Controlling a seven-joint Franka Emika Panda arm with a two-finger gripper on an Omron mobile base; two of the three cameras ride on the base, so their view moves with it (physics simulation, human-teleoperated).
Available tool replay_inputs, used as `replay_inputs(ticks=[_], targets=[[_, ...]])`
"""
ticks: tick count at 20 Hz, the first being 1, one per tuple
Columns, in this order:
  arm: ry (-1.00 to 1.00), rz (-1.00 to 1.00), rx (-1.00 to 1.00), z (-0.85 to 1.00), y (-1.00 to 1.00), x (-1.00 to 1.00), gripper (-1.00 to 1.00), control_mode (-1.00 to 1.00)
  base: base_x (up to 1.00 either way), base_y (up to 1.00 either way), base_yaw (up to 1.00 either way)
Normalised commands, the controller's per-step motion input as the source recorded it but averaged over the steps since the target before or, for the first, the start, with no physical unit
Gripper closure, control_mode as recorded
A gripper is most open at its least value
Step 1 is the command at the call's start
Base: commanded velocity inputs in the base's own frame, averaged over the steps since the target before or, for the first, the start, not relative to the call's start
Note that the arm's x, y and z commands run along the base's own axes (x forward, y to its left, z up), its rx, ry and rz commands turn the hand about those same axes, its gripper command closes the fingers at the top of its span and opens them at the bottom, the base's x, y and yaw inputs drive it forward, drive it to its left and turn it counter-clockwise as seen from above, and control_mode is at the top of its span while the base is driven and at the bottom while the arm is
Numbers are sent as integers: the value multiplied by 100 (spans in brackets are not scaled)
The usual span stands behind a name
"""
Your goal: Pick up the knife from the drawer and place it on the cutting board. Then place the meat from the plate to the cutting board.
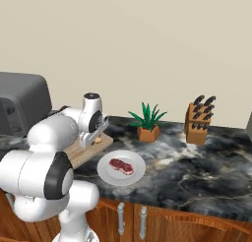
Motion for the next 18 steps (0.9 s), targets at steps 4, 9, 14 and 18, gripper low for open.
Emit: replay_inputs(ticks=[4, 9, 14, 18], targets=[[4, 0, 0, -5, 0, 27, 100, -100, 0, 0, 0], [3, 0, 0, -14, -2, 14, 100, -100, 0, 0, 0], [4, 0, 0, -20, -4, 11, 100, -100, 0, 0, 0], [4, 1, 0, -24, -5, 3, 100, -100, 0, 0, 0]])
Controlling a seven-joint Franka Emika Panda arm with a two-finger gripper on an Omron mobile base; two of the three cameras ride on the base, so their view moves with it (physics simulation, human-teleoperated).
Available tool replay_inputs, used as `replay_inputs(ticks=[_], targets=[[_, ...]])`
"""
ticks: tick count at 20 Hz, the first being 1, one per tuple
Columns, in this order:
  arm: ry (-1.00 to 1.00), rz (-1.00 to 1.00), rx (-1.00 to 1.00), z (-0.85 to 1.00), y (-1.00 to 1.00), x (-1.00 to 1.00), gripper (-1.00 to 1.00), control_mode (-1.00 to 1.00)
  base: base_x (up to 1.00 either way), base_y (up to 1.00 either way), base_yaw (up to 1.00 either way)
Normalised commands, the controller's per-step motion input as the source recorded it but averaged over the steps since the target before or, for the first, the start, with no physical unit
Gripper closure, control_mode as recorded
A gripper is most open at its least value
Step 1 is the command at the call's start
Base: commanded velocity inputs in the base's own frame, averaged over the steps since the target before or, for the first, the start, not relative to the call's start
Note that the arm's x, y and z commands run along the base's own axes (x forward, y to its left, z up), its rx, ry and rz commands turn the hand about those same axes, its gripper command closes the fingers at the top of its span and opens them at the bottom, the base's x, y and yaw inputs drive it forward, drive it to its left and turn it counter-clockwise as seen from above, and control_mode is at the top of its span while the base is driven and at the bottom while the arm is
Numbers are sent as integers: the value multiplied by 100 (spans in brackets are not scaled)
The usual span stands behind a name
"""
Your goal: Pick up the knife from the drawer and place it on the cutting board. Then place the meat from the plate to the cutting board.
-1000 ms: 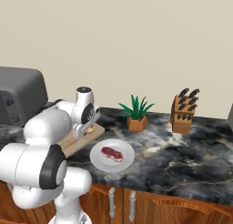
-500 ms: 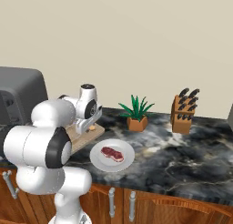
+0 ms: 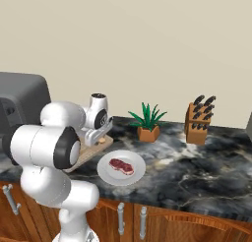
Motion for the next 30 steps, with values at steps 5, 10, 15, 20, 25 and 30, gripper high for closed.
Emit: replay_inputs(ticks=[5, 10, 15, 20, 25, 30], targets=[[4, 1, 0, -28, -2, 6, 100, -100, 0, 0, 0], [2, 1, 0, -19, 0, 15, 100, -100, 0, 0, 0], [2, 1, 0, -14, 0, 21, 100, -100, 0, 0, 0], [3, 2, 0, -13, 0, 23, 100, -100, 0, 0, 0], [4, 2, 0, -20, 0, 17, -100, -100, 0, 0, 0], [5, 1, 0, -12, 0, 3, -100, -100, 0, 0, 0]])
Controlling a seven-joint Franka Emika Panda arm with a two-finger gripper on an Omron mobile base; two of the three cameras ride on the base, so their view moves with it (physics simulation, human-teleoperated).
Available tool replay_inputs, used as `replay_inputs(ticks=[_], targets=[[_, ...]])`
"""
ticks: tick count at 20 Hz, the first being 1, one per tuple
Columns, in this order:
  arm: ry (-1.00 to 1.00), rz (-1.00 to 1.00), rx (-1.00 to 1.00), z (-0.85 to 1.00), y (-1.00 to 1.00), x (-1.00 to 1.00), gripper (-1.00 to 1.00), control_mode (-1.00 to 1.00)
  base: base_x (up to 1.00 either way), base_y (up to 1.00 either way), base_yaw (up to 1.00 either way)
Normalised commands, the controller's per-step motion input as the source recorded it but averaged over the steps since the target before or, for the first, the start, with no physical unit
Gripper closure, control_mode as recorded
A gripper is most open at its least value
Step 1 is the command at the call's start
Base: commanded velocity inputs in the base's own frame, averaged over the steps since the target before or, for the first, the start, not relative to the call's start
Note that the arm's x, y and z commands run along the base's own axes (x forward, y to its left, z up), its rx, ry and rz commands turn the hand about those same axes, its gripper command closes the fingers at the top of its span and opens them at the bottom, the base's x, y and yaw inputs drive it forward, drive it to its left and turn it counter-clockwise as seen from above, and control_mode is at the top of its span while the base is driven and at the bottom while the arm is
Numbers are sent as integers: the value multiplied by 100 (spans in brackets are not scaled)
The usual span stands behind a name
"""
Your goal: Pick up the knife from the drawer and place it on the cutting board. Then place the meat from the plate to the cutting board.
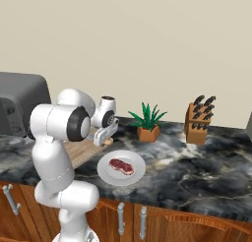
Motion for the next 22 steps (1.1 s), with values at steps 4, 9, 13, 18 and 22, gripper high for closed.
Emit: replay_inputs(ticks=[4, 9, 13, 18, 22], targets=[[0, 1, 0, 4, 0, -11, -100, -100, 0, 0, 0], [-1, 0, 0, 17, -4, -25, -100, -100, 0, 0, 0], [-7, 0, 0, 36, -12, -31, -100, -100, 0, 0, 0], [-11, 0, 0, 45, -24, -30, -100, -100, 0, 0, 0], [-8, 0, 0, 17, -23, -38, -100, -100, 0, 0, 0]])
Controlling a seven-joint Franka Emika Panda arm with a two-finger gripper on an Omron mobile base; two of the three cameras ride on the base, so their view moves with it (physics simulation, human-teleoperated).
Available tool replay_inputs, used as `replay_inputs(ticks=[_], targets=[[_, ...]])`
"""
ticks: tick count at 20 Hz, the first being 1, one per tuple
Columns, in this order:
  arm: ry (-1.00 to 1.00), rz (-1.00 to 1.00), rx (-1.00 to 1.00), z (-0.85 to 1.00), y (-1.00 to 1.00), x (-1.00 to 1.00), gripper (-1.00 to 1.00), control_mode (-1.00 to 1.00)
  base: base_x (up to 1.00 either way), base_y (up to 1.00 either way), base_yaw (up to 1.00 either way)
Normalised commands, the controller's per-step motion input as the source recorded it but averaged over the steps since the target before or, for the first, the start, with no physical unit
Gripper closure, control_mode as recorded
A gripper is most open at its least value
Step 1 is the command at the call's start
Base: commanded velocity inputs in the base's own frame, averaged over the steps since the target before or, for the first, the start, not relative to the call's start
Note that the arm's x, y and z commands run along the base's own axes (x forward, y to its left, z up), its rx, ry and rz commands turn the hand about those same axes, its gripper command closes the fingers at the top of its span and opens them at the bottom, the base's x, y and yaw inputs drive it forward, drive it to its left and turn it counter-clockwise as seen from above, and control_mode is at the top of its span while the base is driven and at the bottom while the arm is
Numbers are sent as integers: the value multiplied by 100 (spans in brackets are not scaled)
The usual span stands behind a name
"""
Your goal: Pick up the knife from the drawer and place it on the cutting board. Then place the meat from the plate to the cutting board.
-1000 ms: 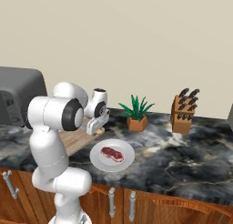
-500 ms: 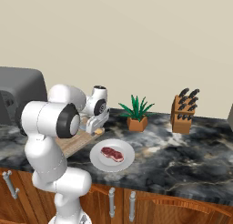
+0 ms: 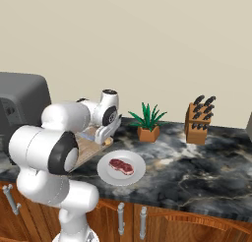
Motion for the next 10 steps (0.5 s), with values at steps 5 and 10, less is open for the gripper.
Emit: replay_inputs(ticks=[5, 10], targets=[[-3, 0, 0, -1, -9, -55, -100, -100, 0, 0, 0], [0, 0, 0, -1, -5, -35, -100, -100, 0, 0, 0]])
